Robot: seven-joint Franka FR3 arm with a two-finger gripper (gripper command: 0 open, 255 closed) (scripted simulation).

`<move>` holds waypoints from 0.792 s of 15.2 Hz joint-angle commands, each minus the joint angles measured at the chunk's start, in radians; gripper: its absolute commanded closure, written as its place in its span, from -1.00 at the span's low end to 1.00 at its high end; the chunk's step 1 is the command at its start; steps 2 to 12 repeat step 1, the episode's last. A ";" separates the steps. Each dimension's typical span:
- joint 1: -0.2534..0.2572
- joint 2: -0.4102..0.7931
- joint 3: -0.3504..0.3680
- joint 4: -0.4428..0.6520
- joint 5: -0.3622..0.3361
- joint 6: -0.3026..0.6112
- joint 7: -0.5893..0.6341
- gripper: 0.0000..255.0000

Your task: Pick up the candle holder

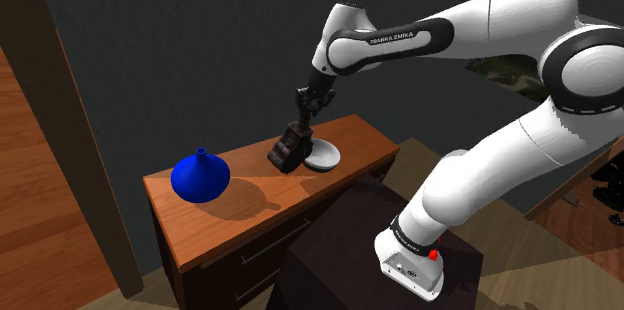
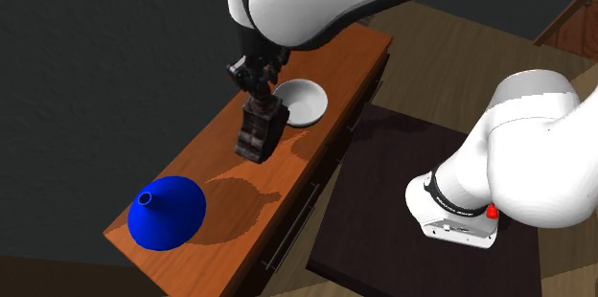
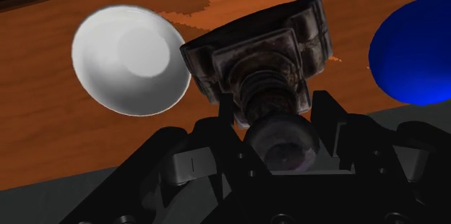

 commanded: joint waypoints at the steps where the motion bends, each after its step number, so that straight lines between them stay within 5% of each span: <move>1: 0.000 -0.002 0.000 0.009 0.000 -0.008 0.001 1.00; 12: 0.000 -0.002 0.000 0.009 0.000 -0.008 0.001 1.00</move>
